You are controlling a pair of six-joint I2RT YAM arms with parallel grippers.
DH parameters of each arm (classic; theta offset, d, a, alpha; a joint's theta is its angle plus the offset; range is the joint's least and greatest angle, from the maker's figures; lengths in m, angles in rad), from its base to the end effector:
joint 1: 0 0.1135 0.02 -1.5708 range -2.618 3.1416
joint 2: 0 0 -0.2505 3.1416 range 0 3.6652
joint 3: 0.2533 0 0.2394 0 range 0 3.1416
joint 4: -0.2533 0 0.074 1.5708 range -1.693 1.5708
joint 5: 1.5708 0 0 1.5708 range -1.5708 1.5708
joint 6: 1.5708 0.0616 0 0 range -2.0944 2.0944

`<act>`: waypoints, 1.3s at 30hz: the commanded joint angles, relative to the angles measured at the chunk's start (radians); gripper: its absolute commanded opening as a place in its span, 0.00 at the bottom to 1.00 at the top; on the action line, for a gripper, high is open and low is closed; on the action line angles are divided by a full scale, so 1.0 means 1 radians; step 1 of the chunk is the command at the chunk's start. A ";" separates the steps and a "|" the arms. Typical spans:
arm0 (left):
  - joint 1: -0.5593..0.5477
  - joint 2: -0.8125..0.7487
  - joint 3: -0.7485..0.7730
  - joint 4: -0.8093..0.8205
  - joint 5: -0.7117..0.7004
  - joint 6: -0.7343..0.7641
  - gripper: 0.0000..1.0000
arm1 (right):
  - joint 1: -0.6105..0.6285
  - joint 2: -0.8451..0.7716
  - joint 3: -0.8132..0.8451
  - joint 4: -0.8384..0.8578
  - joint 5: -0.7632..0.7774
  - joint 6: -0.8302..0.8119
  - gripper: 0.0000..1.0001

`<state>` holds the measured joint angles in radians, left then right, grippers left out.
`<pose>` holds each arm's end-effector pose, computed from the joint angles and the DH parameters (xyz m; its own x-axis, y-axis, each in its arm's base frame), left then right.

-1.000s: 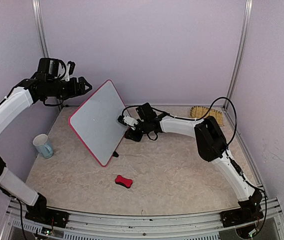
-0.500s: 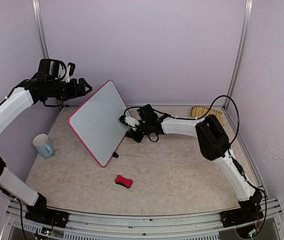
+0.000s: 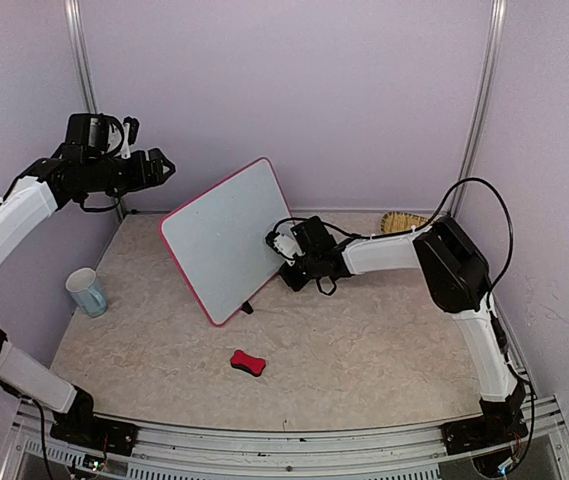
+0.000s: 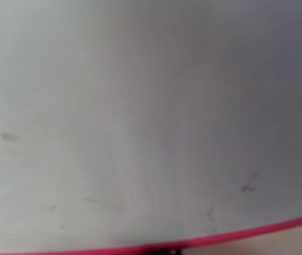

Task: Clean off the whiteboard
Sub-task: Move the whiteboard to the center of the board.

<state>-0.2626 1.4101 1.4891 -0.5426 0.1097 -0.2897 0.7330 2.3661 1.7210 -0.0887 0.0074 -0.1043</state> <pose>0.3142 -0.0914 0.3784 -0.5146 -0.1557 -0.8432 0.2146 0.9287 -0.3024 0.3874 0.3482 0.1066 -0.4258 -0.5234 -0.7381 -0.7132 0.6961 -0.0823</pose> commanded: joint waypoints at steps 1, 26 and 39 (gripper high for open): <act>0.008 -0.026 -0.016 0.032 -0.036 -0.014 0.91 | -0.066 -0.088 -0.122 0.026 0.196 0.098 0.00; 0.007 -0.087 -0.206 0.133 -0.010 -0.051 0.92 | -0.010 -0.140 -0.203 -0.280 0.652 0.796 0.13; 0.005 -0.114 -0.269 0.170 0.008 -0.066 0.93 | 0.050 -0.282 -0.336 -0.224 0.606 0.743 0.67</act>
<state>-0.2619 1.3296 1.2564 -0.4191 0.0994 -0.3389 0.7727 2.1902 1.4704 -0.3199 0.6464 0.6914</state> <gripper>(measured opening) 0.923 0.581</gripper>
